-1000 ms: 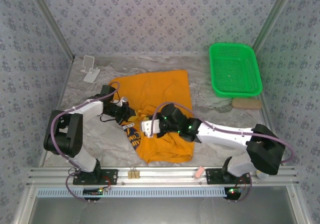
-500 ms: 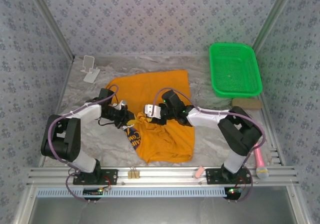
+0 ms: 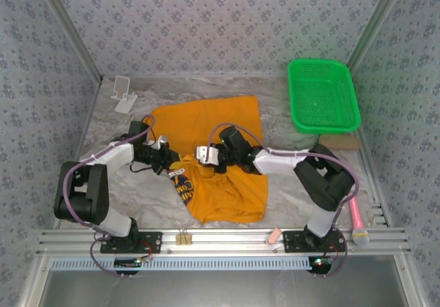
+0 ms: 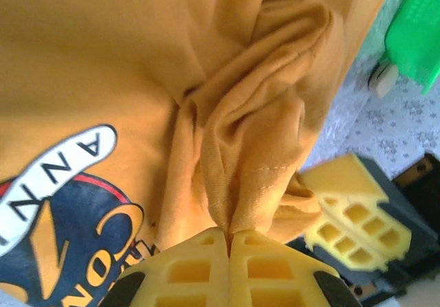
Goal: Fold the inside-out t-shirt
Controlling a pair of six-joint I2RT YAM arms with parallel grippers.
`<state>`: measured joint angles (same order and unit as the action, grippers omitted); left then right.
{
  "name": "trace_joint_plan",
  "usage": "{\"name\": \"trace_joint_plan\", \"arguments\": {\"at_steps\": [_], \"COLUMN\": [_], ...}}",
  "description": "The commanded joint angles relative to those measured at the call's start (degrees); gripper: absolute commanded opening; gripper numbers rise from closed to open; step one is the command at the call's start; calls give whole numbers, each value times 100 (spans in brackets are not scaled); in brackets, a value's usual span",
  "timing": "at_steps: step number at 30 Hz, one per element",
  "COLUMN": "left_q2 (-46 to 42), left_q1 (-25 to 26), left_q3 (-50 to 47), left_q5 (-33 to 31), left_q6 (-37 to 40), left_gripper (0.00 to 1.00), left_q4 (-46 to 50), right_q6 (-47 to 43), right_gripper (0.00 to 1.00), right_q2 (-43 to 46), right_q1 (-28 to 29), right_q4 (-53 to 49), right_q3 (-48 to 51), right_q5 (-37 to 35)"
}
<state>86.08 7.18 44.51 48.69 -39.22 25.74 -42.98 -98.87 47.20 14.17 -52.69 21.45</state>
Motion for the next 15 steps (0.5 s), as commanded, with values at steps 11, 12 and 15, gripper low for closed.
{"name": "trace_joint_plan", "arguments": {"at_steps": [11,12,15], "left_q2": [906,973,906], "left_q1": [179,188,178], "left_q3": [684,759,770], "left_q5": [-660,-602,-689], "left_q6": [58,103,207], "left_gripper": [0,0,0], "left_q4": [-126,-107,20], "right_q6": [-2447,-2250,-1283], "right_gripper": [0,0,1], "right_q2": [1721,1594,1513], "right_q1": [2072,2148,1828], "right_q4": [-1697,-2012,-1889], "right_q3": [-190,-347,-286], "right_q5": [-2859,-2749,-2214]}}
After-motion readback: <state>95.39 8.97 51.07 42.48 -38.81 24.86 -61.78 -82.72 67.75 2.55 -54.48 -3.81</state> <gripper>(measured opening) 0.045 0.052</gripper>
